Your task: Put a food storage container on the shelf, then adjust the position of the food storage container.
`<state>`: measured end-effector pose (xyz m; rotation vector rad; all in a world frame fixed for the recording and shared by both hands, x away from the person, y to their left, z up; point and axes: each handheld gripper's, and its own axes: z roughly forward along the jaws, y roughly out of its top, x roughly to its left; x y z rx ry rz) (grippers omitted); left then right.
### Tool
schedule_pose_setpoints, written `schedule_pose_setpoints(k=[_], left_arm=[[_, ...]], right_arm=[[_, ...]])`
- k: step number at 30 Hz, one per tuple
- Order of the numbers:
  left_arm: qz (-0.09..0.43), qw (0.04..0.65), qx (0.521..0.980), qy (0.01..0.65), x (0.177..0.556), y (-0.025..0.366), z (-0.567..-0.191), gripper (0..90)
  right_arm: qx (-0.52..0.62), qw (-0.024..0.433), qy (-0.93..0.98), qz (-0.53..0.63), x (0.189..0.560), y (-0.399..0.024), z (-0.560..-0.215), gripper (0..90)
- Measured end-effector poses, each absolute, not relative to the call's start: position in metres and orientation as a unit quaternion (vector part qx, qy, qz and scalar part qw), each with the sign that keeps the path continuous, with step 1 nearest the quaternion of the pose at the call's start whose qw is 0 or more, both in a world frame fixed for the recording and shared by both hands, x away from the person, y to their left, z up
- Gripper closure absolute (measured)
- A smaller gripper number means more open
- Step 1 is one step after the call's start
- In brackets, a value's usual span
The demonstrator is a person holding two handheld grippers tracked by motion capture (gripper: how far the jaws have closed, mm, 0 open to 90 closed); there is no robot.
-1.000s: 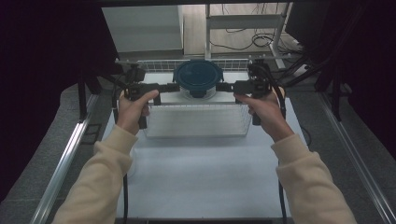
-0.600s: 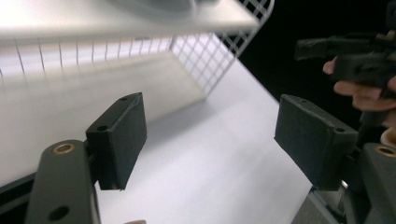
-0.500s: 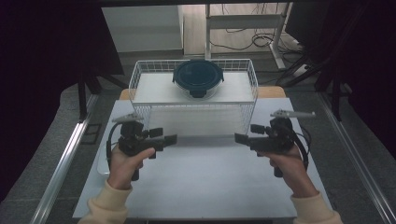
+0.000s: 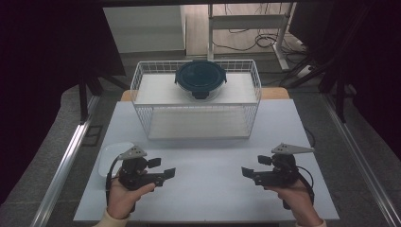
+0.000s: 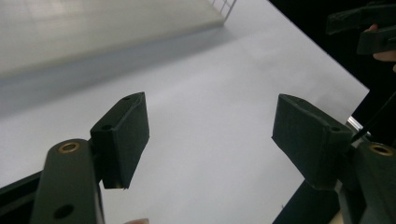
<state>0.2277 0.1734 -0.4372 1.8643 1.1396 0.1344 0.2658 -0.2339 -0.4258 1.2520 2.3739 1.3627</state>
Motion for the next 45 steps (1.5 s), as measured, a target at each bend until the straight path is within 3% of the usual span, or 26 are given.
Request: schedule_pose_setpoints(k=[21, 28, 34, 45], left_arm=[[0.08, 0.461, 0.748, 0.47, 0.22, 0.191, -0.426, 26.6], [0.1, 0.482, 0.722, 0.486, 0.212, 0.223, -0.404, 28.7], [0.115, 0.466, 0.707, 0.518, 0.215, 0.263, -0.396, 30.5], [0.136, 0.407, 0.685, 0.589, 0.252, 0.322, -0.424, 32.8]], right_arm=[[0.42, 0.082, 0.784, 0.449, 0.264, -0.244, -0.431, 17.4], [0.426, 0.078, 0.786, 0.441, 0.266, -0.244, -0.436, 17.5], [0.431, 0.079, 0.785, 0.439, 0.267, -0.246, -0.437, 17.7], [0.442, 0.079, 0.783, 0.431, 0.27, -0.248, -0.441, 17.9]])
